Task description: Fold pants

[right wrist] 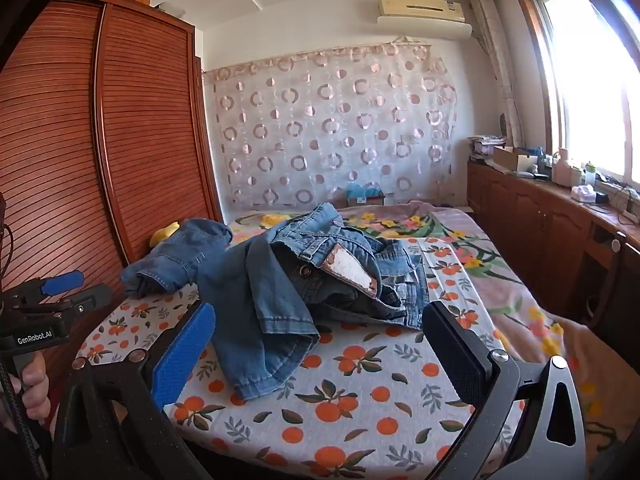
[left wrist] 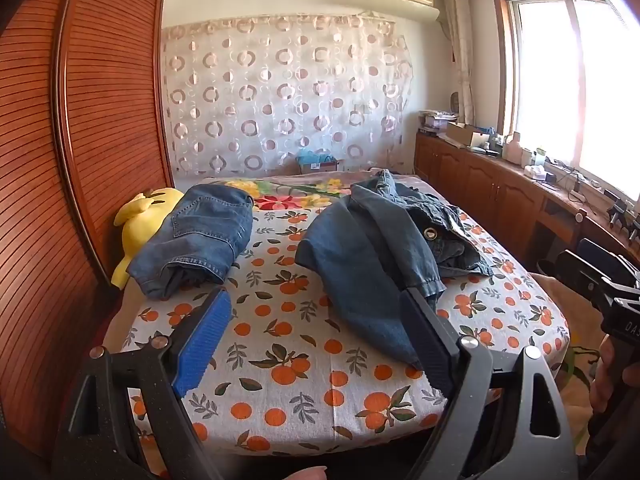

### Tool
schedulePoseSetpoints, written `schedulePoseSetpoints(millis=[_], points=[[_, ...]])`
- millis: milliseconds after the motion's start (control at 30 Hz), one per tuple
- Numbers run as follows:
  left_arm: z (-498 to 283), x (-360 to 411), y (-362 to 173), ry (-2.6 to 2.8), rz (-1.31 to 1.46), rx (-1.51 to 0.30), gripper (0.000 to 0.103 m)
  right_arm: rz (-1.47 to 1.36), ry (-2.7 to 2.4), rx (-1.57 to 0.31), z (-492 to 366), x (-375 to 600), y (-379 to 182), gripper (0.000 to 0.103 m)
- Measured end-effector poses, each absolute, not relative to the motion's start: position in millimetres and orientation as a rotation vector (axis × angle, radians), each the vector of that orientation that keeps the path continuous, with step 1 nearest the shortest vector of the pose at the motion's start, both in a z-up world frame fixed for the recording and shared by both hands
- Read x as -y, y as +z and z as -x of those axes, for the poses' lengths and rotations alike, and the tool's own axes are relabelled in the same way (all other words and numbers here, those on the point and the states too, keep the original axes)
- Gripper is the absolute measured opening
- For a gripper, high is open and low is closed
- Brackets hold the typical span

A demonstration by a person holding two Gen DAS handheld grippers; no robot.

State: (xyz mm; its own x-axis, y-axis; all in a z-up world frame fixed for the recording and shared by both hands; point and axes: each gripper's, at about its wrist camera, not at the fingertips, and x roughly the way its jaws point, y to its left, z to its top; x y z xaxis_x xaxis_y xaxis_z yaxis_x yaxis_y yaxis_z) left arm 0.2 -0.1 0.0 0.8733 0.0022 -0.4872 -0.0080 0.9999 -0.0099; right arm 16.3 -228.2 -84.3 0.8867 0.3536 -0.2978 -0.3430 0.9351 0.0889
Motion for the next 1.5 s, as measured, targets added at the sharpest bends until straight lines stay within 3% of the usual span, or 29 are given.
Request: schedulePoseSetpoints(millis=[1500], points=[[-0.2,0.1,0.0,0.004,0.011,-0.498,0.086,-0.028,0.359,-0.31,-13.4,226.1,-82.4,0.103]])
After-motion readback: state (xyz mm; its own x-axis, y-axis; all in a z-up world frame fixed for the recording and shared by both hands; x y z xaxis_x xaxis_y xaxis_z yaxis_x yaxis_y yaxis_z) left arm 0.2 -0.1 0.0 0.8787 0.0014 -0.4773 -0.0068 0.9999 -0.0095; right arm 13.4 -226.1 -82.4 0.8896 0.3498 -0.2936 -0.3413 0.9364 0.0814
